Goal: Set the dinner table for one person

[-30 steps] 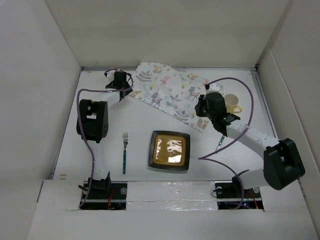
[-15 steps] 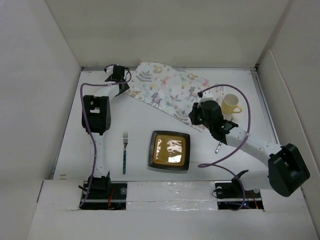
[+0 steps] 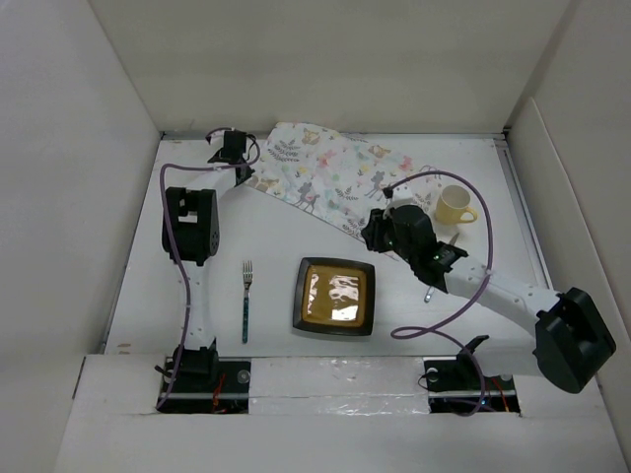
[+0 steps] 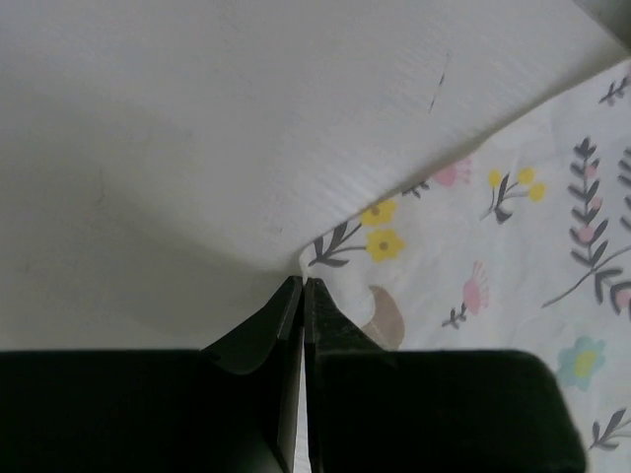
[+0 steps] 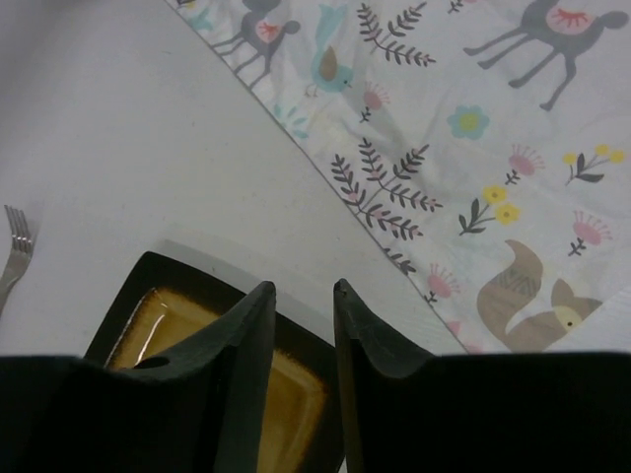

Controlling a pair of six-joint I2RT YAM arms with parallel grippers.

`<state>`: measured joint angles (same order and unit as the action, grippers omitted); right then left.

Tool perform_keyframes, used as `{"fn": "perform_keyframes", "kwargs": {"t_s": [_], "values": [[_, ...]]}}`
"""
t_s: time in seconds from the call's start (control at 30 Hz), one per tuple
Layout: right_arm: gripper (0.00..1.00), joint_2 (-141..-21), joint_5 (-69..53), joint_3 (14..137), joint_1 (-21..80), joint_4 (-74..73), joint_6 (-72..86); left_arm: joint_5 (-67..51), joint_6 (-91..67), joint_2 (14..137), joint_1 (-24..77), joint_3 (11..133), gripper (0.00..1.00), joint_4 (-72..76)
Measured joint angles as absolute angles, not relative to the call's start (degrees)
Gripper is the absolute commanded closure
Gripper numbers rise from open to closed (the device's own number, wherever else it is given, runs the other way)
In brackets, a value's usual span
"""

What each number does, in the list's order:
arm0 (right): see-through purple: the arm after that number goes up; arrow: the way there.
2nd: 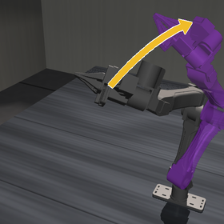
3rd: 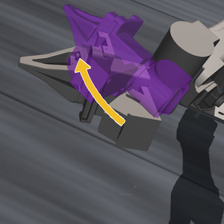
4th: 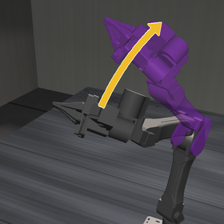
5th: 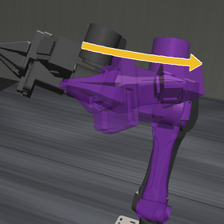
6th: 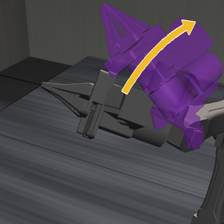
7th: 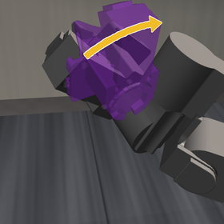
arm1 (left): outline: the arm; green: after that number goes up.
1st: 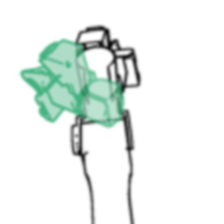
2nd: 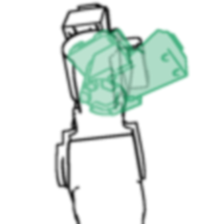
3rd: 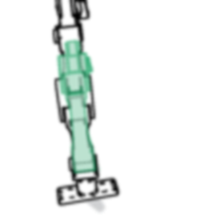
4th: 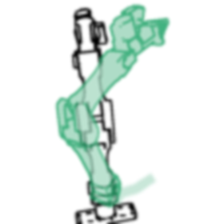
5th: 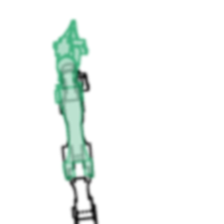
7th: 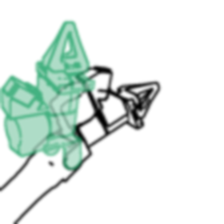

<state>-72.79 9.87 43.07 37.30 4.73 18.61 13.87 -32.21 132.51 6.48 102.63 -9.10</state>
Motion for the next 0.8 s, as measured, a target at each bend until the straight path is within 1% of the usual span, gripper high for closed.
{"fn": "perform_keyframes", "kwargs": {"t_s": [0.03, 0.07, 0.17, 0.27, 0.3, 0.33, 0.43, 0.6, 0.8], "values": [[0.53, -72.79, 10.52, 42.68, 37.32, 4.78, 18.74, 13.91, -32.23, 131.52, 6.48, 100.75, 1.00, -7.60], [0.52, -72.79, 11.20, 42.17, 37.32, 4.75, 18.96, 14.00, -32.38, 129.91, 6.48, 97.73, 1.00, -5.91], [0.50, -72.79, 13.67, 40.12, 37.23, 4.60, 19.68, 14.11, -32.91, 121.49, 6.50, 84.55, 1.00, -2.79], [0.50, -73.30, 14.70, 37.95, 36.49, 4.29, 20.60, 14.81, -33.98, 112.31, 6.55, 72.12, 1.00, -1.19], [0.50, -73.78, 14.85, 37.12, 35.14, 3.55, 21.23, 15.03, -34.46, 106.54, 6.55, 65.49, 1.00, 0.54], [0.50, -73.78, 14.85, 37.10, 35.07, 3.55, 21.23, 15.07, -34.52, 106.30, 6.55, 65.21, 1.00, 0.71], [0.50, -72.73, 14.96, 36.32, 33.54, 3.25, 21.87, 15.90, -35.86, 100.05, 6.55, 57.56, 1.00, 2.46], [0.51, -65.76, 14.98, 33.36, 31.79, 3.07, 22.94, 17.08, -37.58, 94.67, 6.55, 48.71, 1.00, 2.81], [0.52, -60.03, 15.00, 31.62, 30.22, 3.18, 24.25, 18.28, -38.76, 88.82, 6.55, 43.57, 1.00, 2.02]]}}
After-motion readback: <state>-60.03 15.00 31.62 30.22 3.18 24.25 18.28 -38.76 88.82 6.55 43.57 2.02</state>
